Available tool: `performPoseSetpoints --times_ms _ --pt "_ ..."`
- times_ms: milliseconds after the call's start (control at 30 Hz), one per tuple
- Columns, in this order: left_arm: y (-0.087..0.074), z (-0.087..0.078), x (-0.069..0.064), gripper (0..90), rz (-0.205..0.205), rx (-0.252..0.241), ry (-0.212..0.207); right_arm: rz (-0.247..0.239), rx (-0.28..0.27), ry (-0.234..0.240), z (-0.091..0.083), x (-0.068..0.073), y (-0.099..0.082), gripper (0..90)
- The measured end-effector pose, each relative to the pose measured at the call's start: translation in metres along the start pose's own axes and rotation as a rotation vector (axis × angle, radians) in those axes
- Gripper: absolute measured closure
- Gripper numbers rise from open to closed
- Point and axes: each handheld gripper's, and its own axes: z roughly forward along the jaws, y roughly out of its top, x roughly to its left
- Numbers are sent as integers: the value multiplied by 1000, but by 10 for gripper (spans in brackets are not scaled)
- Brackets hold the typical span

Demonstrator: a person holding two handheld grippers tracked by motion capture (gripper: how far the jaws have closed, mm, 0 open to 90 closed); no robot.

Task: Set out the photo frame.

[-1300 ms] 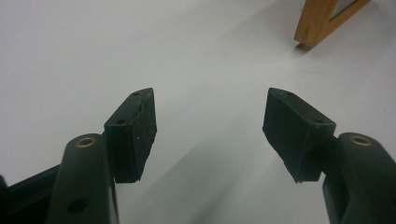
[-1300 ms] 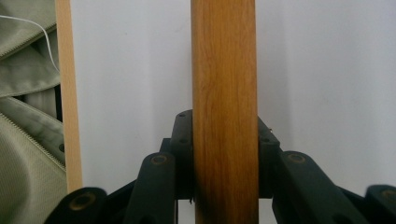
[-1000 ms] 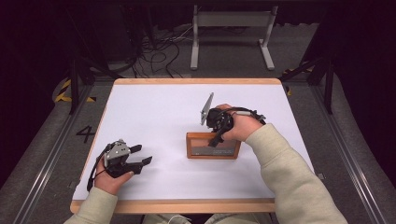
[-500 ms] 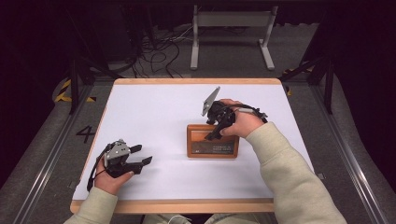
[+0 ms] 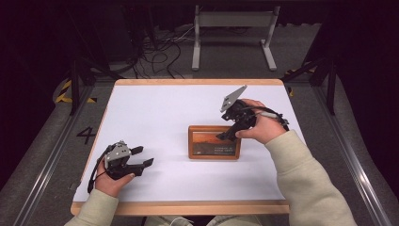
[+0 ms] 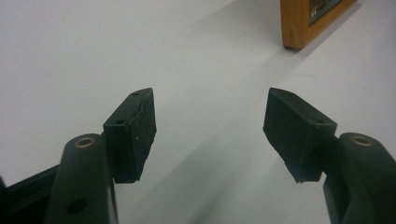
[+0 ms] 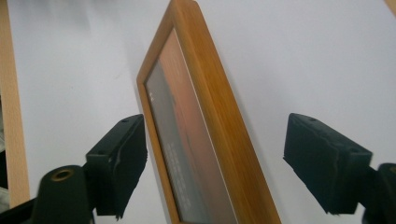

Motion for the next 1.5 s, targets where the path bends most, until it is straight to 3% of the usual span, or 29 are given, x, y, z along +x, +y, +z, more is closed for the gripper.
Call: performPoseSetpoints --times_ms 300,700,1067,1500 --pt "1 1 0 321 3 -4 -1 99 -37 -58 -32 -4 -36 152" --pt "3 1 -2 308 5 -6 -5 194 -85 -81 -49 -4 -69 92" --pt "3 1 -2 311 3 -7 -7 267 -142 -107 -49 -1 -113 86" --pt "3 2 -1 303 14 -4 -2 352 -218 -134 -28 6 -159 83"
